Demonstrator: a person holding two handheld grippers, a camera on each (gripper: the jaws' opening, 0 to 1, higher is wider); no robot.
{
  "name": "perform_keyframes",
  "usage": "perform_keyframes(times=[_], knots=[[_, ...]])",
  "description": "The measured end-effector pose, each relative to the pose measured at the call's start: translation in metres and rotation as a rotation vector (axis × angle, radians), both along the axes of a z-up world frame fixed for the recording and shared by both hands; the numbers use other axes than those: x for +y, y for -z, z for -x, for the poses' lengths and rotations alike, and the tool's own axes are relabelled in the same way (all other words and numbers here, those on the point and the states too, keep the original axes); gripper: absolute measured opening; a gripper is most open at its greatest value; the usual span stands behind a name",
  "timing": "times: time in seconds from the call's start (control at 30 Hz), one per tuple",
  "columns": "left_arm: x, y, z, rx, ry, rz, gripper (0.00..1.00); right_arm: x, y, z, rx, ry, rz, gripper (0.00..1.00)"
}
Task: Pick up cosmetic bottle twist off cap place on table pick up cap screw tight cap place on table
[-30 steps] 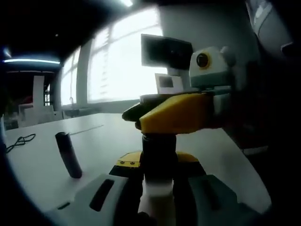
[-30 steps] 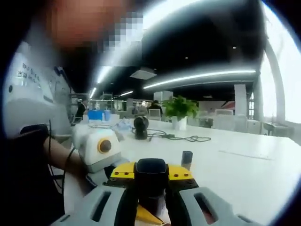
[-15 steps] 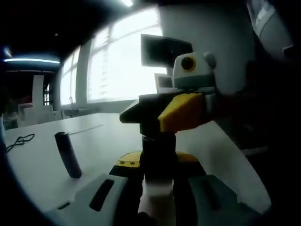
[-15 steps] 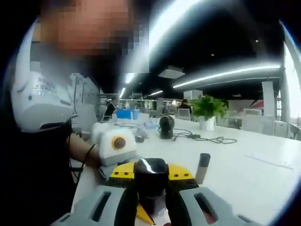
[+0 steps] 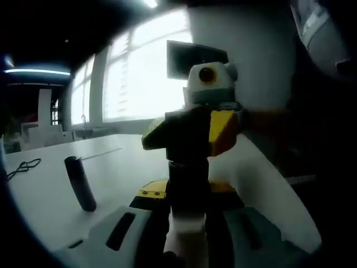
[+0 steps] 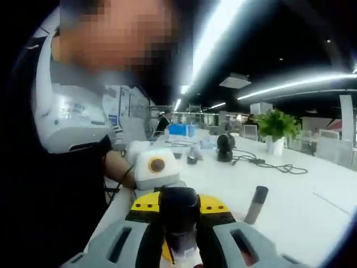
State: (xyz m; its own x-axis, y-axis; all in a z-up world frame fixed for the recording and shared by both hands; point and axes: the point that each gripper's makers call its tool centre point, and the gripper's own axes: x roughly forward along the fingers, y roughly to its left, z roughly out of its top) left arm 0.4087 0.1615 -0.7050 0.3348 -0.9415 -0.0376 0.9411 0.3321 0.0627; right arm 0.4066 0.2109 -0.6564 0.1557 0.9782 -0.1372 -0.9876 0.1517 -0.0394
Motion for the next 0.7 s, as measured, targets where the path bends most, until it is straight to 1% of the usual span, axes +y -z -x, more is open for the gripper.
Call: perform_keyframes(times=[0.13,0.17,0.4,0.57,0.7], knots=[[-0.0009,-0.0002,0.0012,-0.002,0.008,0.001,0.14,-0.0008,-0.0003,0.0034,-0.006,-0.089,0.005,0.16],[-0.0013,-0.0002,0.0021,-0.001,0.014,0.002,0.14,-0.0014,-0.0001,0.0024,0.002,-0.102,0.006,0.16],[-0.0013,0.0006,0.0017,0.009,0.018,0.003,0.14,0.0002,-0.0001,0.0030,0.008,-0.171,0.013,0.16],[-0.0024,0.0008,0.0051,0.010,0.034,0.004,0.14,-0.0003,-0.0010,0.0085,0.014,-0.261,-0.008,0.16],[-0.0022,0.0009,0.0057,0.013,0.039,0.005,0.14,0.0014,-0.0009,0.0100,0.013,-0.327,-0.003,0.16]])
